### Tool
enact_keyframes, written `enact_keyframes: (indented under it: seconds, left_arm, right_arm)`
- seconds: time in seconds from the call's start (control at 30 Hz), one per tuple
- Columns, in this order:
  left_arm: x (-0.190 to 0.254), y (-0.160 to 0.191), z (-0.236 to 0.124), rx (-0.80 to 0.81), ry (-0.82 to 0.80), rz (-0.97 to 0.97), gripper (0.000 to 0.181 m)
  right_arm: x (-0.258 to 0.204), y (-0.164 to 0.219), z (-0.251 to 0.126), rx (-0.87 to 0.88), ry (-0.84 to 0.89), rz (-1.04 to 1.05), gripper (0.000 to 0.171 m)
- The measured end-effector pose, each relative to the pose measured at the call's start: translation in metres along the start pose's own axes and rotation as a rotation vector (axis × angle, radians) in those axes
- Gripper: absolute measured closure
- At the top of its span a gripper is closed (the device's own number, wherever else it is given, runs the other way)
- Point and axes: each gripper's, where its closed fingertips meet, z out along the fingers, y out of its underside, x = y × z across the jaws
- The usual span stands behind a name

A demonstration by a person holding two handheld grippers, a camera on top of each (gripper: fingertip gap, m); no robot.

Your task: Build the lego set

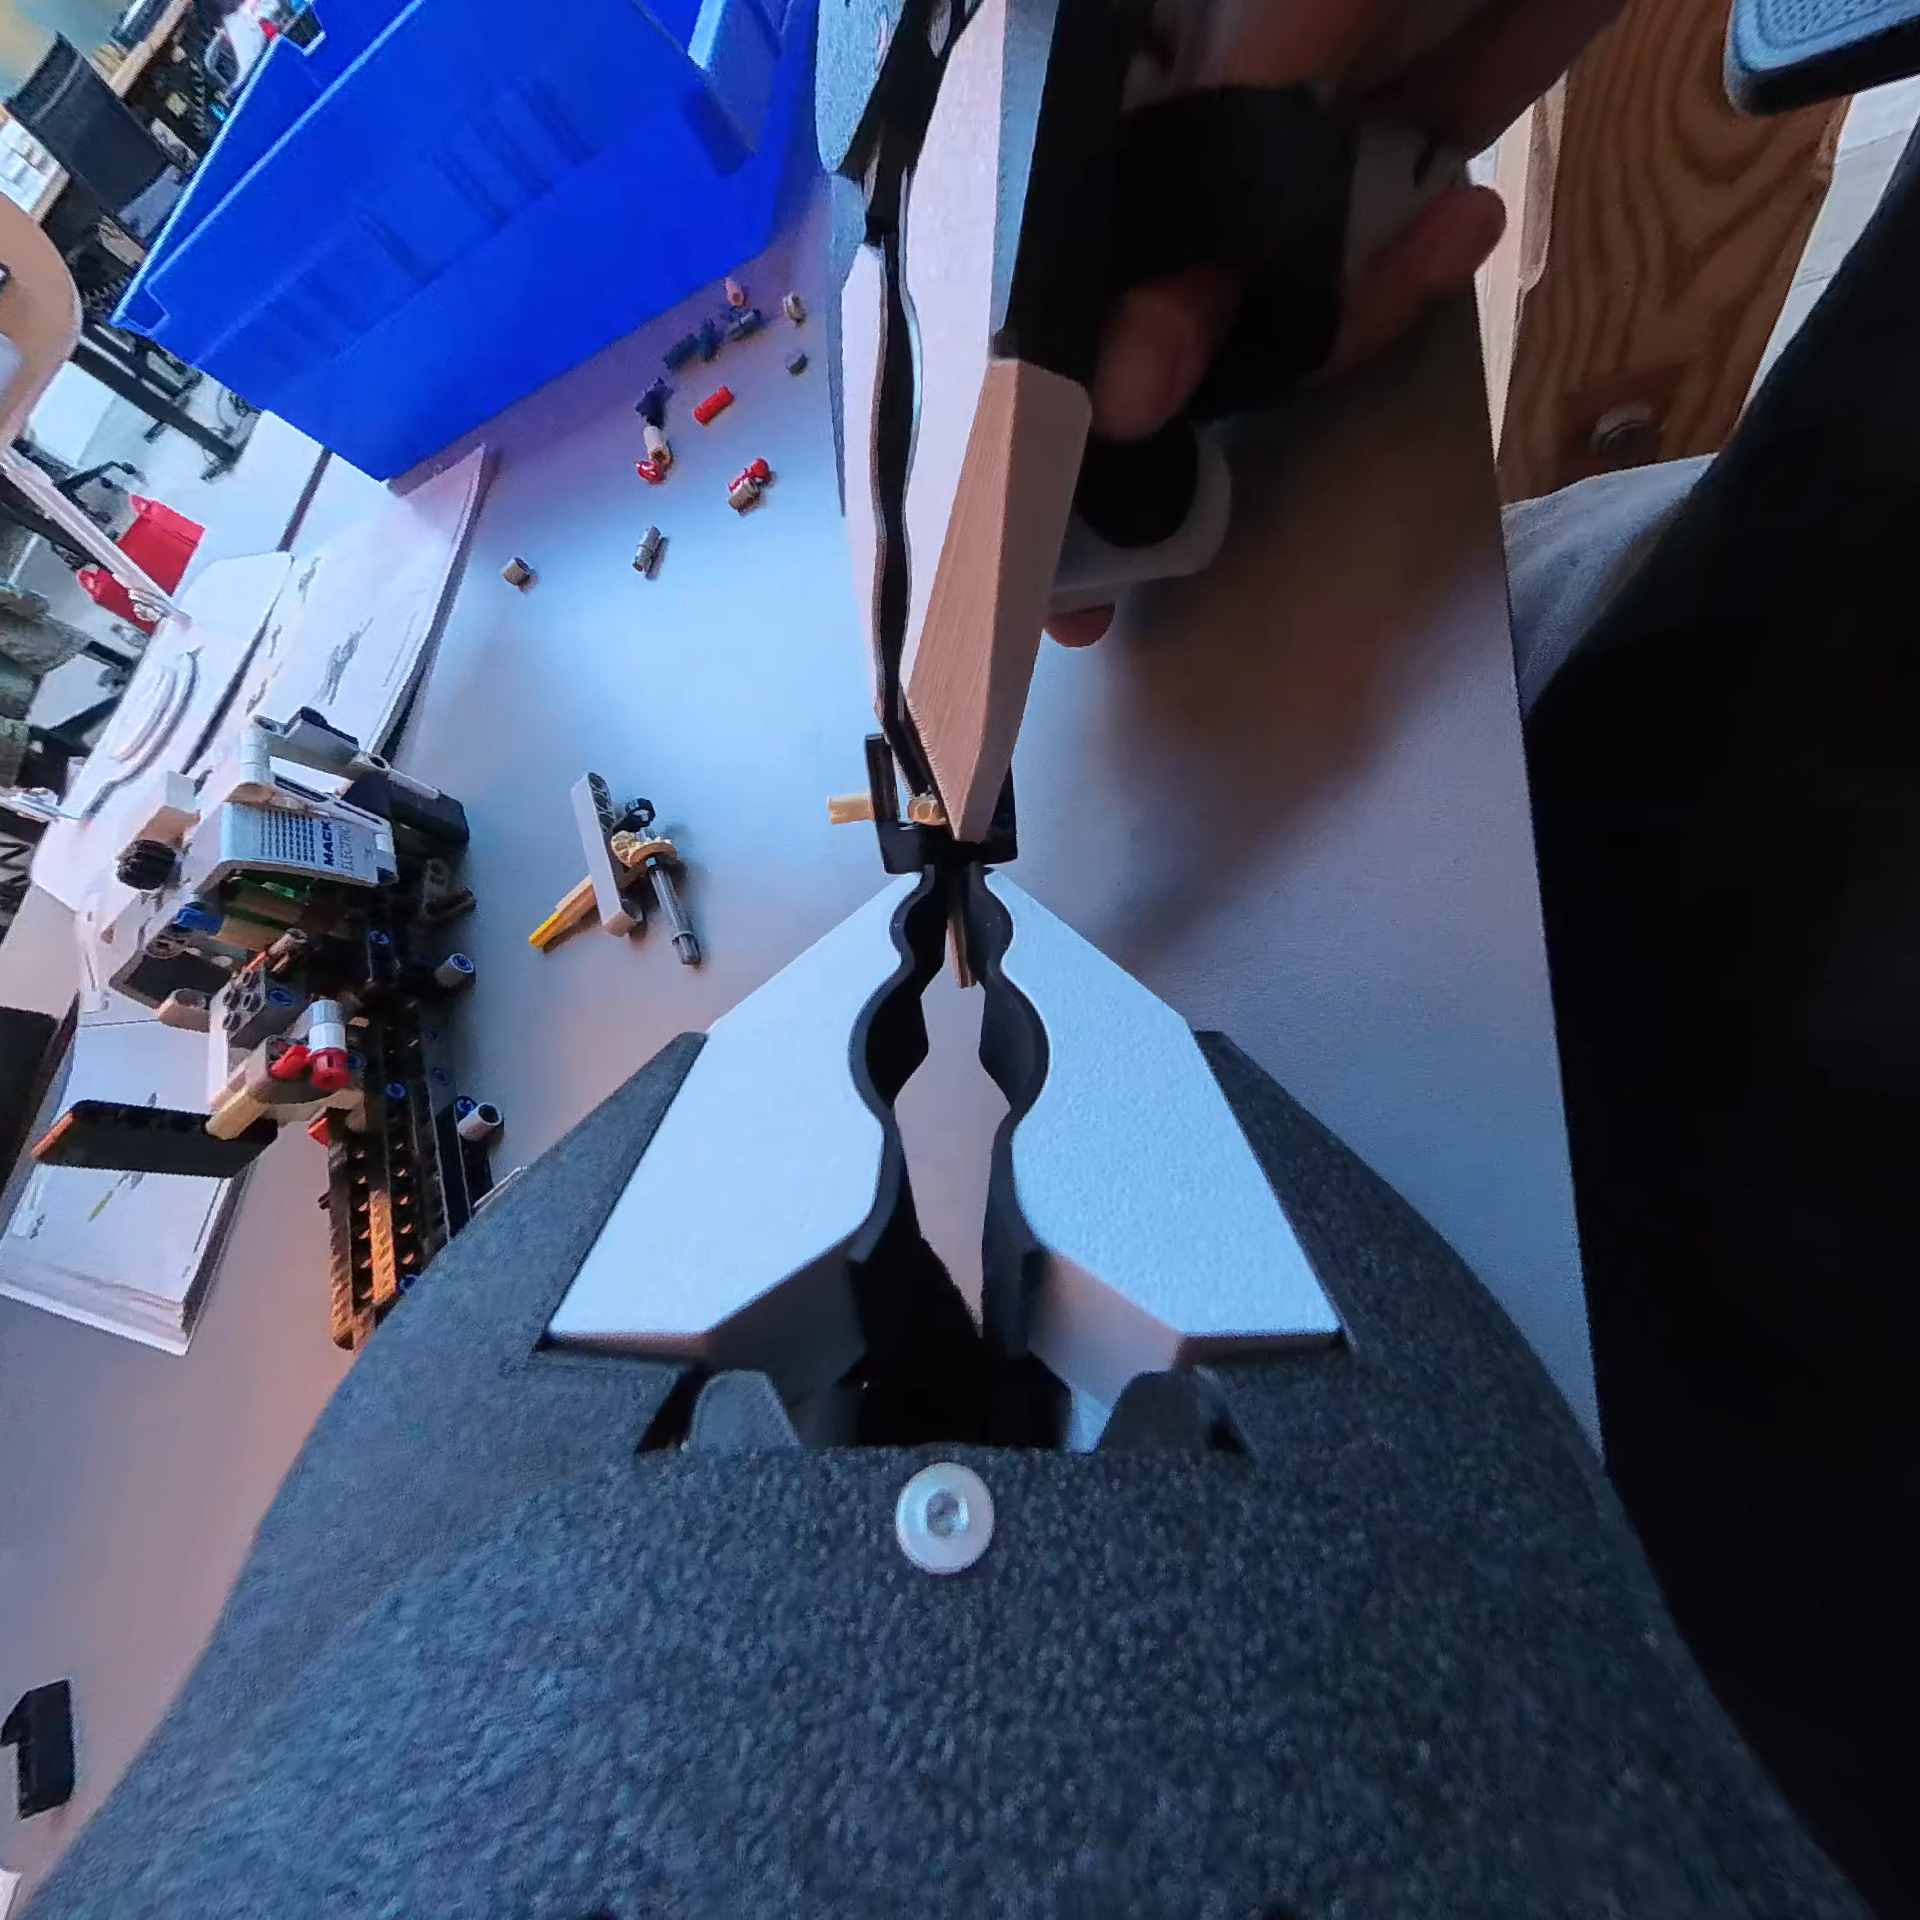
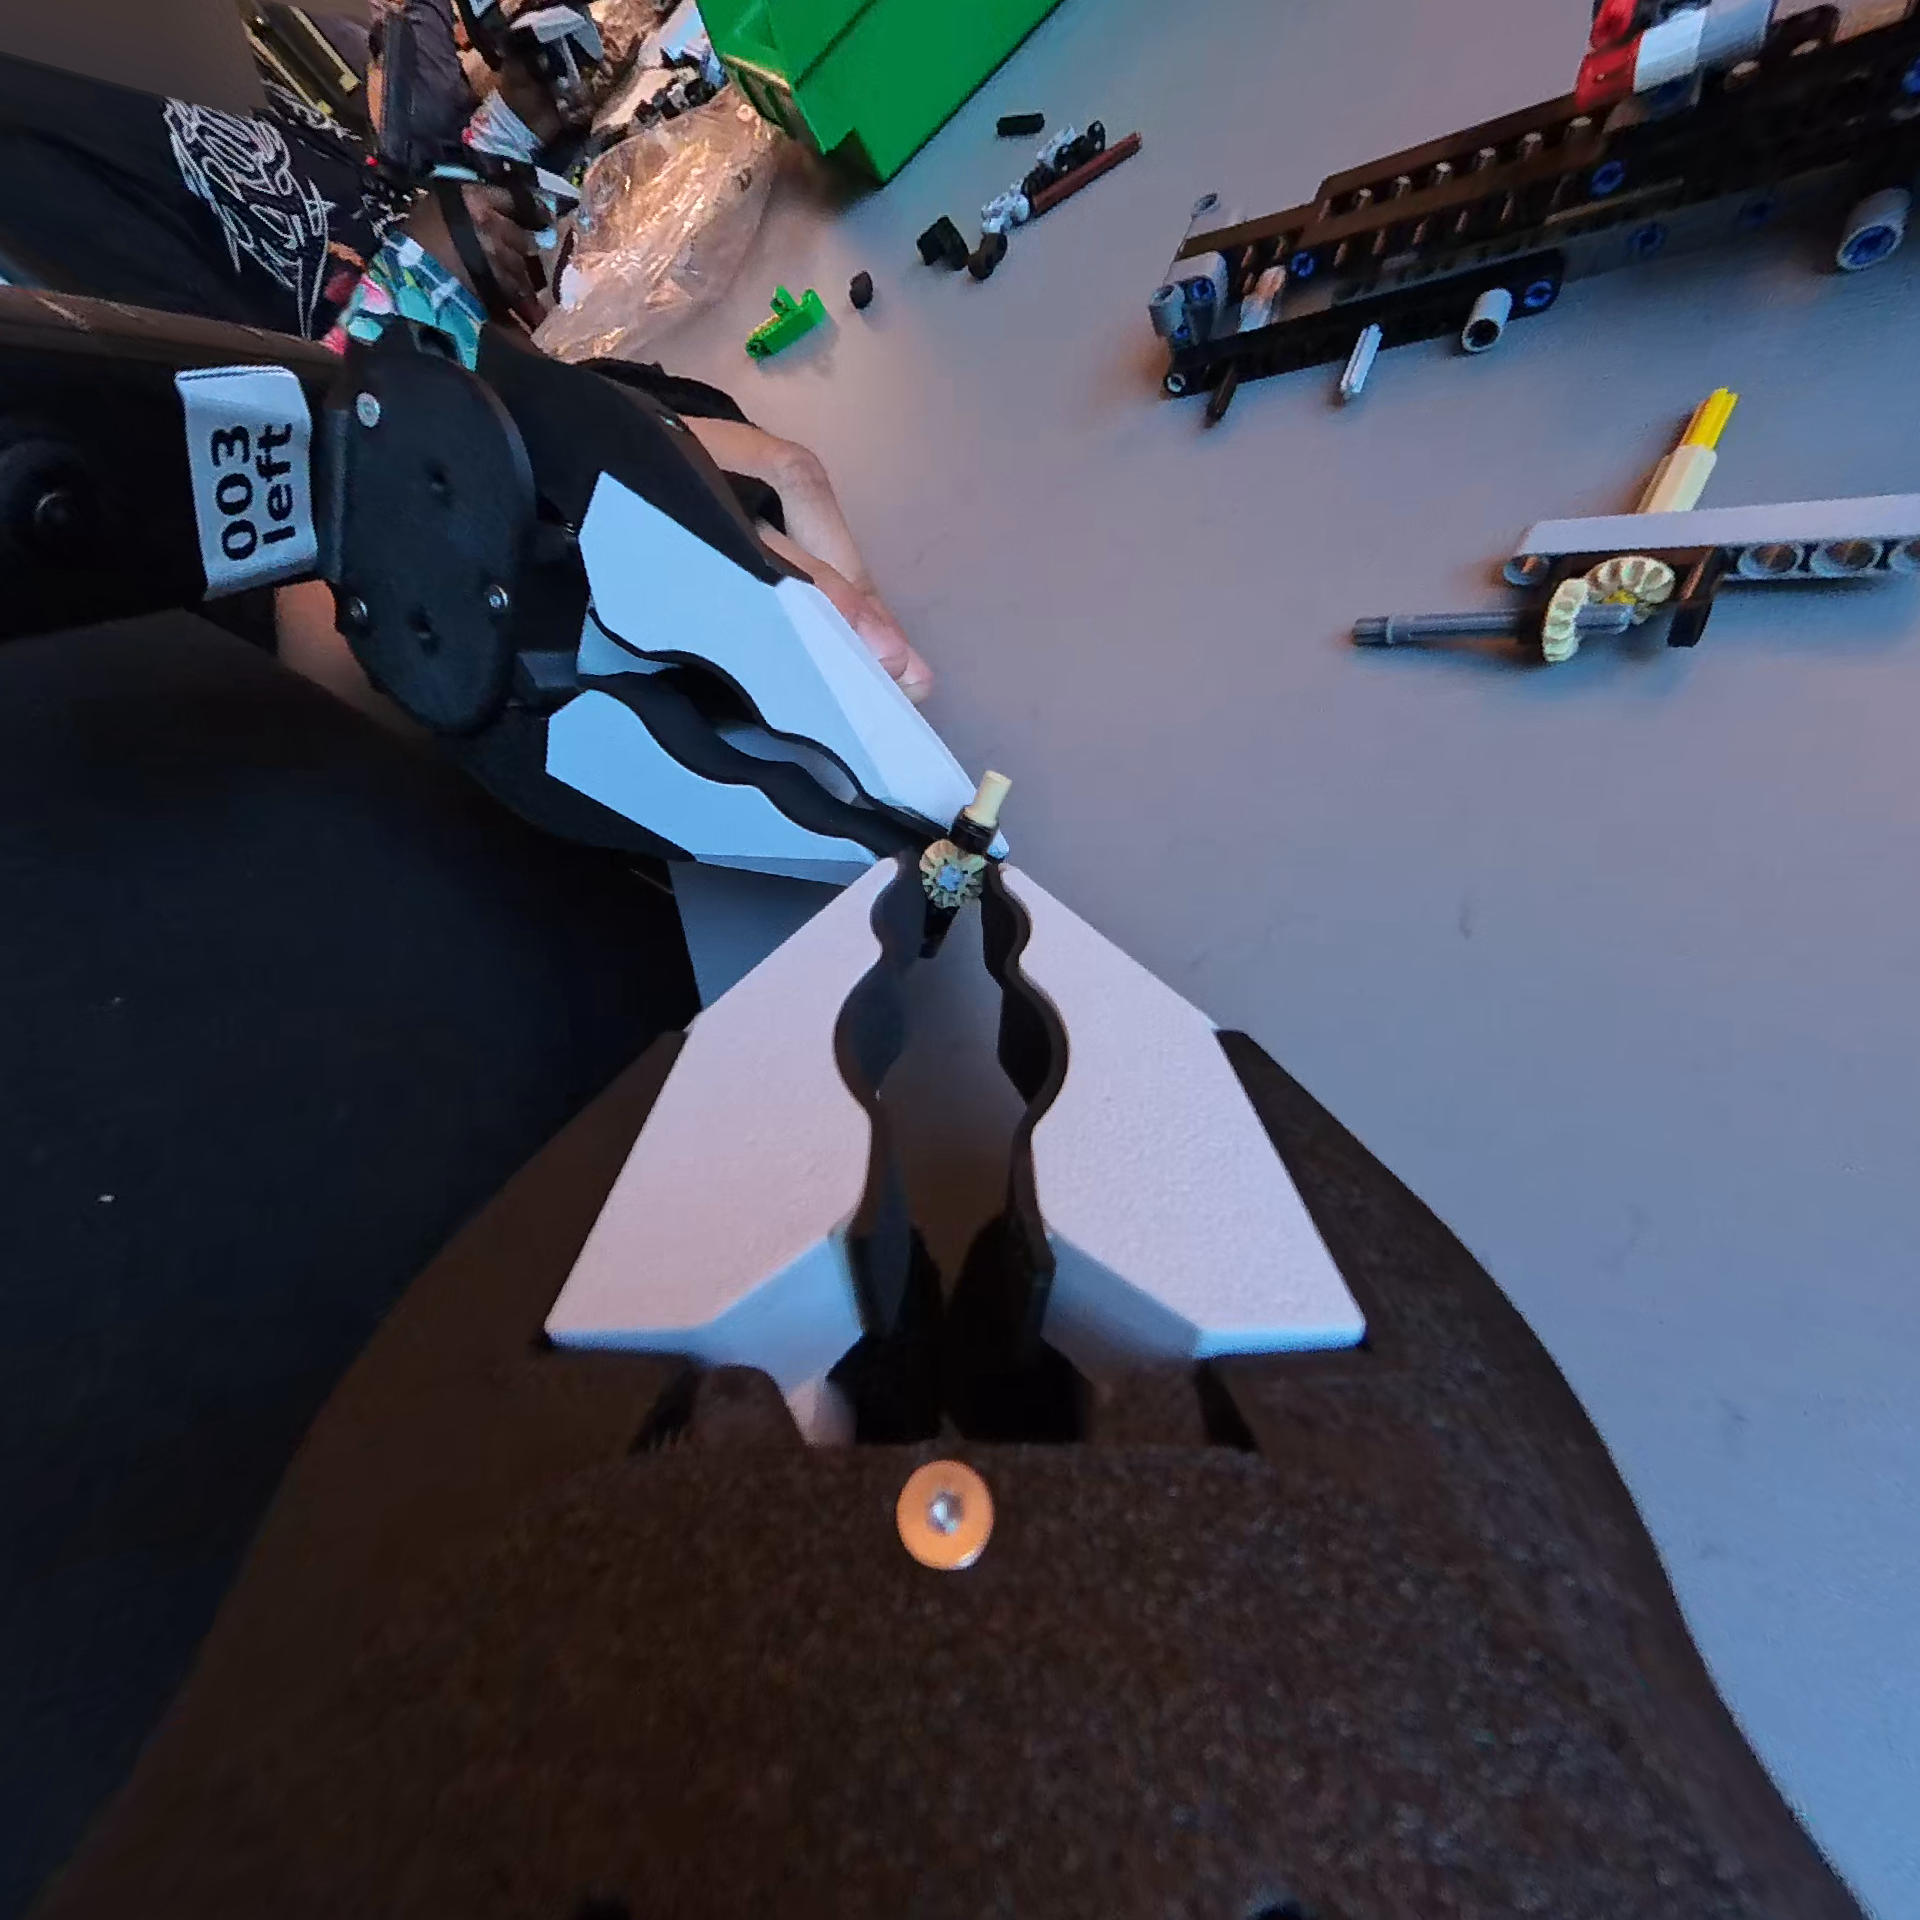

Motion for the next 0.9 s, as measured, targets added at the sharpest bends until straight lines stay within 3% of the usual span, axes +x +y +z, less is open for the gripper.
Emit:
enact_keyframes:
  seconds: [0.13,0.23,0.33,0.5,0.63,0.8,0.9]
  left_arm:
    - [-0.003,0.0,0.002,0.006,0.017,-0.027,0.18]
    - [-0.019,-0.011,0.0,0.074,0.007,-0.163,0.18]
    - [-0.032,-0.013,0.001,0.074,0.027,-0.365,0.179]
    - [-0.051,0.003,0.003,0.03,0.024,-0.56,0.18]
    - [-0.06,-0.009,0.002,0.084,0.087,-0.813,0.18]
    - [-0.065,-0.028,0.011,0.123,0.115,-0.985,0.18]
    - [-0.071,-0.035,0.019,0.158,0.092,-1.093,0.18]
  right_arm:
    - [0.002,-0.005,-0.003,0.03,0.006,0.002,0.159]
    - [0.0,-0.024,-0.014,0.148,-0.026,-0.006,0.153]
    - [-0.001,-0.037,-0.018,0.217,0.012,-0.059,0.13]
    - [0.013,-0.056,-0.037,0.302,0.11,-0.089,0.135]
    - [0.035,-0.048,-0.038,0.237,0.256,-0.147,0.134]
    - [0.038,-0.047,-0.034,0.181,0.456,-0.357,0.136]
    - [0.033,-0.048,-0.031,0.178,0.481,-0.394,0.138]
